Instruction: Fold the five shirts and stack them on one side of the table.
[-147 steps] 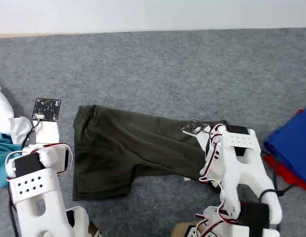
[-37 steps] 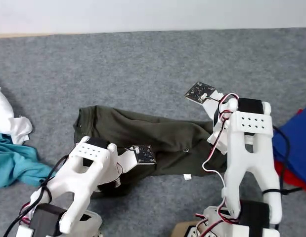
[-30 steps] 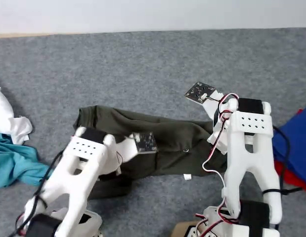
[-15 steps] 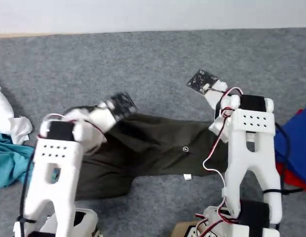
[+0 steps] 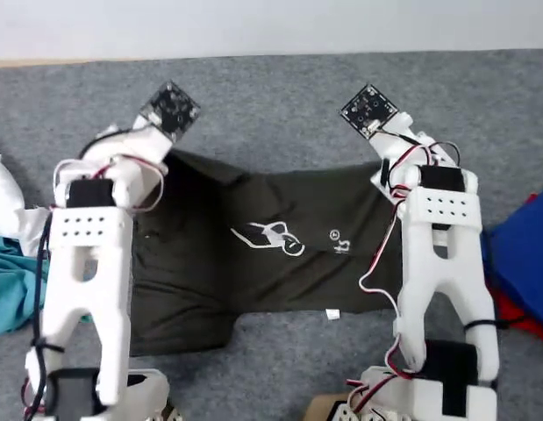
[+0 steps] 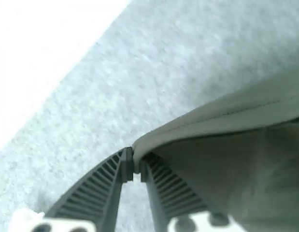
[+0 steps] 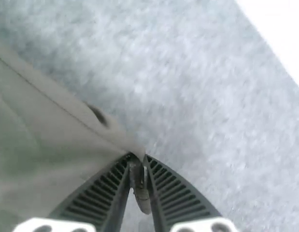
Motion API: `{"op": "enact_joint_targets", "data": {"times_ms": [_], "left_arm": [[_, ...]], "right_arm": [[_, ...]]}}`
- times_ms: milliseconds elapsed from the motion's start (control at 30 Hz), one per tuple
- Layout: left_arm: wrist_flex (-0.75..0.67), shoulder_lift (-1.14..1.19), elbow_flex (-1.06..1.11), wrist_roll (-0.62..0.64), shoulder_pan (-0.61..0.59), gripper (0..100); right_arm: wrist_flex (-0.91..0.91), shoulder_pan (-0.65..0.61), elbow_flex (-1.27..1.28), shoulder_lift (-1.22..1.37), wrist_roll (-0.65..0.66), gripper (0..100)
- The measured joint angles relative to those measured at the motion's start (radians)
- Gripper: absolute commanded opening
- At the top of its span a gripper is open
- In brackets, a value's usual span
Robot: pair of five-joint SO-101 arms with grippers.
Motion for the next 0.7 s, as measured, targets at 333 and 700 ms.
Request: {"op": "enact_joint_targets", "data": {"times_ms": [333,700], "left_arm": [[-0.002,0.040,-0.180,0.008,0.005,0],[-0.002,0.040,-0.181,0.008,0.049,0]], "right_arm": [[-0.275,0.017,0.000,0.015,0.000,1.0],[-0.442,0.017,0.000,0.046,0.000,1.0]]}}
